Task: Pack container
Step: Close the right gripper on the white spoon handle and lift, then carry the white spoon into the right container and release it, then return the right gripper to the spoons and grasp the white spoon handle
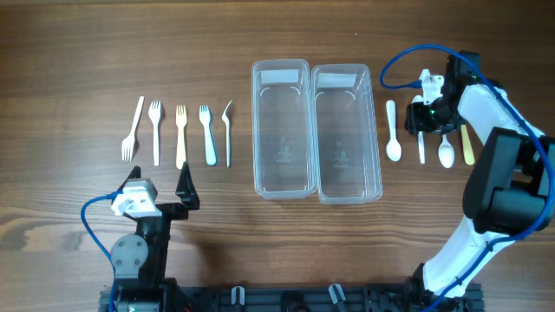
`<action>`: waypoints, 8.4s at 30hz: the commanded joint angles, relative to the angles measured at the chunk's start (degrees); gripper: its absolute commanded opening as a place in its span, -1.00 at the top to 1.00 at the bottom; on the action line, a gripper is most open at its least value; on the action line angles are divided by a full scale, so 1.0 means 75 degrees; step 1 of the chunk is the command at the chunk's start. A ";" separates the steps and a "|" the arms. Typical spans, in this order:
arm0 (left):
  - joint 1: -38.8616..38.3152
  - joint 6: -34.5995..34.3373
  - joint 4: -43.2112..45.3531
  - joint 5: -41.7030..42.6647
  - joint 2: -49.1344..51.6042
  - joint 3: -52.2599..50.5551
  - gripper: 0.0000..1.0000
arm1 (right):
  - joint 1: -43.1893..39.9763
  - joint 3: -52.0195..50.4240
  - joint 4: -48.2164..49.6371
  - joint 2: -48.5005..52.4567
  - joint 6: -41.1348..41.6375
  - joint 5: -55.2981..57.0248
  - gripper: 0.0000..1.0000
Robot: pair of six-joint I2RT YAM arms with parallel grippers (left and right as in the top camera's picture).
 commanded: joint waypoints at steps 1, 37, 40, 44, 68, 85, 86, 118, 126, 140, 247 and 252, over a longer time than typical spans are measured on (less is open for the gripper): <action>-0.0035 0.0178 0.0006 0.0090 -0.0055 -0.0058 -1.00 | 0.0020 0.0122 0.0114 0.0166 0.0058 0.0455 -0.22; -0.0035 0.0178 0.0006 0.0090 -0.0055 -0.0058 -1.00 | 0.0017 -0.0055 -0.0041 0.0224 0.0058 0.0411 0.31; -0.0035 0.0175 0.0006 0.0090 -0.0055 -0.0058 -1.00 | 0.0017 -0.0055 -0.0102 0.0373 0.0067 0.0321 0.31; -0.0035 0.0175 0.0006 0.0090 -0.0055 -0.0058 -0.99 | 0.0017 -0.0055 -0.0143 0.0525 0.0070 0.0268 0.47; -0.0035 0.0175 0.0006 0.0090 -0.0055 -0.0058 -1.00 | 0.0831 0.3194 -0.0638 -0.0909 0.1058 -0.0801 0.91; -0.0035 0.0175 0.0006 0.0090 -0.0055 -0.0058 -0.99 | 0.3439 0.1953 -0.1279 -0.1291 0.1582 -0.0793 0.91; -0.0035 0.0175 0.0006 0.0090 -0.0055 -0.0058 -1.00 | 0.3462 0.1754 -0.1186 -0.1291 0.1670 -0.0793 0.91; -0.0035 0.0175 0.0006 0.0090 -0.0055 -0.0058 -1.00 | 0.1868 0.2946 -0.1478 -0.2063 0.2970 0.0216 -1.00; -0.0035 0.0175 0.0006 0.0090 -0.0055 -0.0058 -1.00 | 0.1443 0.2678 -0.2011 -0.1679 0.2238 0.0629 -0.40; -0.0035 0.0175 0.0006 0.0090 -0.0055 -0.0058 -0.99 | 0.1443 0.2057 -0.2133 0.0099 0.2232 0.0848 0.07; -0.0035 0.0175 0.0006 0.0090 -0.0055 -0.0058 -1.00 | -0.0268 0.0746 -0.1629 0.0667 0.5199 -0.0947 0.91; -0.0035 0.0178 0.0006 0.0090 -0.0055 -0.0058 -1.00 | -0.0268 0.0749 -0.1346 0.0667 0.4570 -0.0726 0.91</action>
